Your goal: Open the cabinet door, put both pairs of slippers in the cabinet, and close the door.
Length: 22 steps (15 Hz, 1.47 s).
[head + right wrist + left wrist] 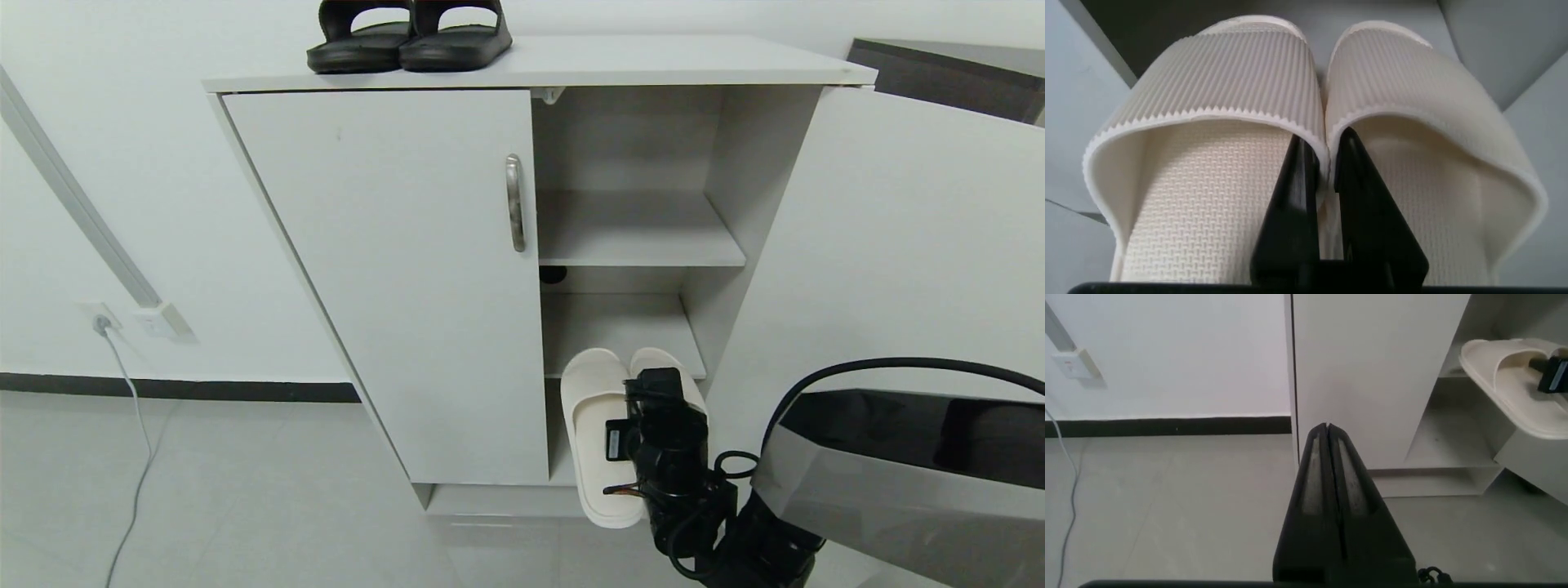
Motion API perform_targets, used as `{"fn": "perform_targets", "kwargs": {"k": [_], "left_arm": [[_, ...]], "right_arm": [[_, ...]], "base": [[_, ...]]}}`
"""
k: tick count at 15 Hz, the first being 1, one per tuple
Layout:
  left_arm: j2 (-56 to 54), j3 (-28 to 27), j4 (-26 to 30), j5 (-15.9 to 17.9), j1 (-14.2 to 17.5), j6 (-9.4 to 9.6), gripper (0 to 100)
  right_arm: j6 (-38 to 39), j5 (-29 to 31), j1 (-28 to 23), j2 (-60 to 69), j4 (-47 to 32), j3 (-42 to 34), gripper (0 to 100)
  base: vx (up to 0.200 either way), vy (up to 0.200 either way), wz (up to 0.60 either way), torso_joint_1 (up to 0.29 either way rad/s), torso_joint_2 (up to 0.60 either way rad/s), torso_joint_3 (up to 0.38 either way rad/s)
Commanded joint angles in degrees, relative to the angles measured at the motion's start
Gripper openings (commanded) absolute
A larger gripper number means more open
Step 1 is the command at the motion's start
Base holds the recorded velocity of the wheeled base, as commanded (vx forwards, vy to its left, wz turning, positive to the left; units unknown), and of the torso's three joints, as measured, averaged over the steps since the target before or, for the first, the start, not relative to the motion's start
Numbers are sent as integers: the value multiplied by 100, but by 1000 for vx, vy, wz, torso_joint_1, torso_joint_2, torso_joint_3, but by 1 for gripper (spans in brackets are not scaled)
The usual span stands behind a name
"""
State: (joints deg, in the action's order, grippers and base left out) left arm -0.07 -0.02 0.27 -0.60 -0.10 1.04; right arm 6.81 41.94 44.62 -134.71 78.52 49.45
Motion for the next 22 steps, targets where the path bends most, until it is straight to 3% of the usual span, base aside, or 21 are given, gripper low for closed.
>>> {"fn": "perform_targets", "kwargs": {"k": [1,11,20,22], "left_arm": [[7,2,0,-2,1,2,0],[7,-6,0,-2,1,2,0],[7,2,0,-2,1,2,0],[7,2,0,-2,1,11,0]], "right_arm": [[-22,-10,-58,-188,23,-40,0],[-5,-19,-120,-249,32,-31,0],[-5,-36,-155,-258,23,21,0],[-13,-71,-208,-258,-12,109,0]], "base": [[0,0,0,0,0,0],[0,0,0,0,0,0],[200,0,0,2,1,2],[0,0,0,0,0,0]]}}
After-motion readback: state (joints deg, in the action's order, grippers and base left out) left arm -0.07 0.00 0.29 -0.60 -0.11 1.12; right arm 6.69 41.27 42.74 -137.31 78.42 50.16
